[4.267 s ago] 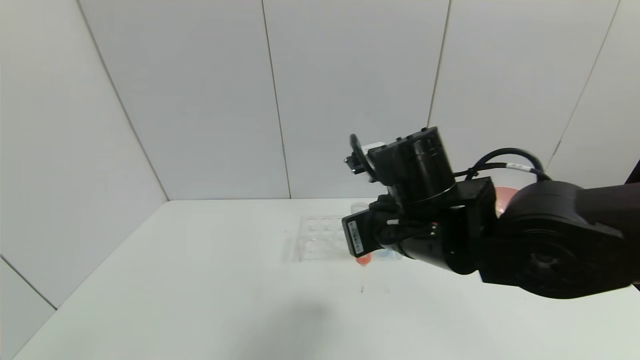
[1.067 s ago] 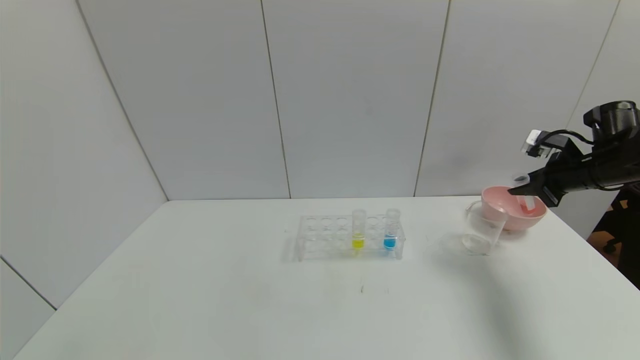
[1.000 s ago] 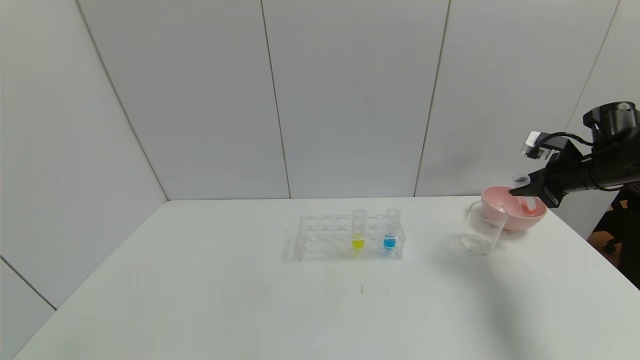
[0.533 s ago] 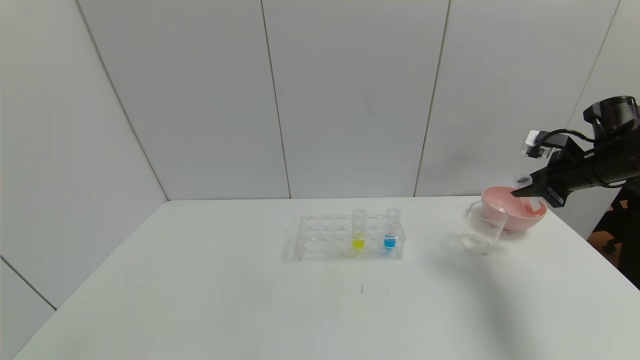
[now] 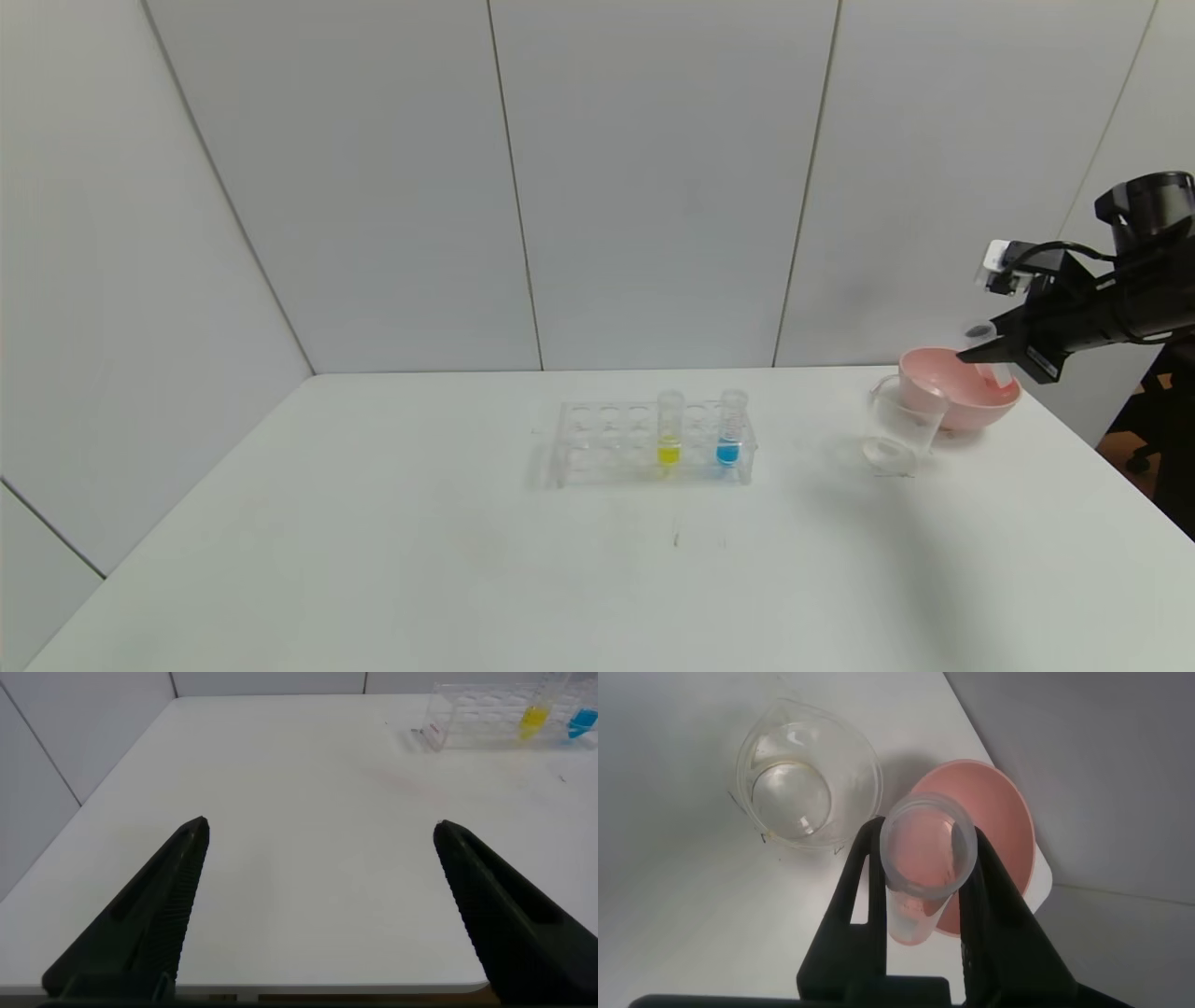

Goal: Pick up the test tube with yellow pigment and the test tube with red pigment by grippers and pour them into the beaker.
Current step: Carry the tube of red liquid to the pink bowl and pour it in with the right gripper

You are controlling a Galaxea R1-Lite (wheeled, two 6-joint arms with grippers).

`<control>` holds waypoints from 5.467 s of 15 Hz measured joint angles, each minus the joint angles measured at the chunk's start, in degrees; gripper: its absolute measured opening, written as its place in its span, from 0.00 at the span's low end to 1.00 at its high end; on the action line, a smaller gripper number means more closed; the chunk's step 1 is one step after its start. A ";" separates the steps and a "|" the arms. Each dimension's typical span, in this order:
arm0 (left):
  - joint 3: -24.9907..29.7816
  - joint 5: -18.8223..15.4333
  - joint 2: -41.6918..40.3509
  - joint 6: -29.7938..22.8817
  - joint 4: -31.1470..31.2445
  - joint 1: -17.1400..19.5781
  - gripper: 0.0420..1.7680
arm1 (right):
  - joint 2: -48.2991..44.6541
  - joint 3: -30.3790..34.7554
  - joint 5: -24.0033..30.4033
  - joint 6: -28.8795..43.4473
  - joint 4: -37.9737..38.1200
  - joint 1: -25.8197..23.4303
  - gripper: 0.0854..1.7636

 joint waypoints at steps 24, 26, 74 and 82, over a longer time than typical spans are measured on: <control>0.00 0.00 0.00 0.00 0.00 0.00 0.97 | 1.80 -4.11 -11.42 -16.29 6.22 2.39 0.25; 0.00 0.00 0.00 -0.02 0.00 0.00 0.97 | 2.07 -4.52 -12.87 -16.48 6.38 3.45 0.25; 0.00 0.00 0.00 0.00 0.00 0.00 0.97 | 1.05 -4.94 -34.29 -20.31 11.47 12.12 0.25; 0.00 0.00 0.00 0.00 0.00 0.00 0.97 | 1.85 -5.24 -38.14 -19.85 12.18 12.34 0.25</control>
